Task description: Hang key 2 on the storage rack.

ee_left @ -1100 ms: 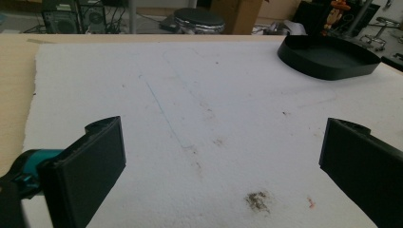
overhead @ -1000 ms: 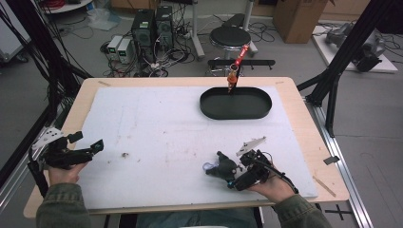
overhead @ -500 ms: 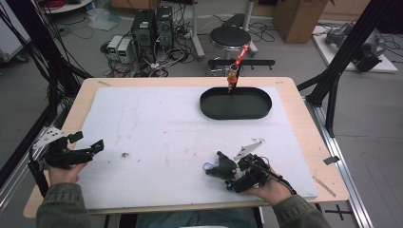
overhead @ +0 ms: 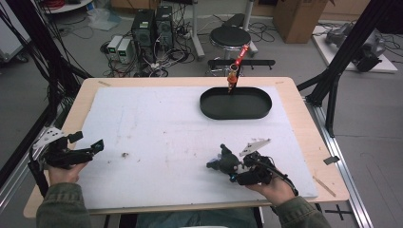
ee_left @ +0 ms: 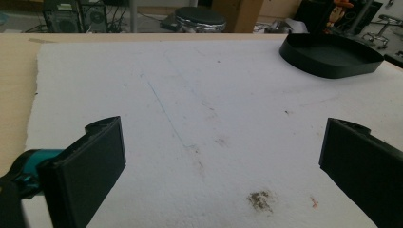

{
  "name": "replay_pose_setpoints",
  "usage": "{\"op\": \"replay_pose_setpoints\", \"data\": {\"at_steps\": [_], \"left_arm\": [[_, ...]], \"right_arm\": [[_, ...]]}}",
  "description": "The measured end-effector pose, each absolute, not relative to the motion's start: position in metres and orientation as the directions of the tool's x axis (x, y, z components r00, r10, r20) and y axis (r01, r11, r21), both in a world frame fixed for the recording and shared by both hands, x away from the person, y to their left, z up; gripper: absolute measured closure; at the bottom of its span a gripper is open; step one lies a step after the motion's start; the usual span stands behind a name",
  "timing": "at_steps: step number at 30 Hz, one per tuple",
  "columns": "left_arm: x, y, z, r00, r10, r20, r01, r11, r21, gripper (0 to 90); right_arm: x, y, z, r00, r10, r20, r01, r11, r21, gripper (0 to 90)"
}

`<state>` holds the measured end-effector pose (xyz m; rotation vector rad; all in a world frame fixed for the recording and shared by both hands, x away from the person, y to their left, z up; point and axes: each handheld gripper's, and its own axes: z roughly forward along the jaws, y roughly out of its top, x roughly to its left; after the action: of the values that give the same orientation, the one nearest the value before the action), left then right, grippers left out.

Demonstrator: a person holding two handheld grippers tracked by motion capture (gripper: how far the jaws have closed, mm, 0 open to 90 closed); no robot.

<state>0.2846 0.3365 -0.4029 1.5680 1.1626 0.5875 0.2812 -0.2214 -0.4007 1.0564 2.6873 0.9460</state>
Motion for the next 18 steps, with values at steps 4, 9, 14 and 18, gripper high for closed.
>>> {"op": "replay_pose_setpoints", "data": {"at_steps": [4, 9, 14, 18], "left_arm": [[0.285, 0.336, -0.403, 0.409, 0.893, -0.187, 0.380, 0.020, 0.925, 1.9], [0.285, 0.336, -0.403, 0.407, 0.893, -0.190, 0.380, 0.023, 0.925, 1.9], [0.285, 0.336, -0.403, 0.407, 0.893, -0.190, 0.379, 0.024, 0.925, 1.8], [0.285, 0.336, -0.403, 0.407, 0.893, -0.190, 0.379, 0.023, 0.925, 1.9]], "right_arm": [[0.285, -0.229, -0.390, -0.731, 0.666, 0.147, 0.596, 0.520, 0.611, 45.1], [0.290, -0.236, -0.379, -0.715, 0.682, 0.153, 0.597, 0.483, 0.641, 45.1], [0.294, -0.243, -0.373, -0.693, 0.701, 0.169, 0.612, 0.449, 0.651, 45.1], [0.297, -0.247, -0.367, -0.675, 0.717, 0.175, 0.624, 0.428, 0.653, 45.1]]}}
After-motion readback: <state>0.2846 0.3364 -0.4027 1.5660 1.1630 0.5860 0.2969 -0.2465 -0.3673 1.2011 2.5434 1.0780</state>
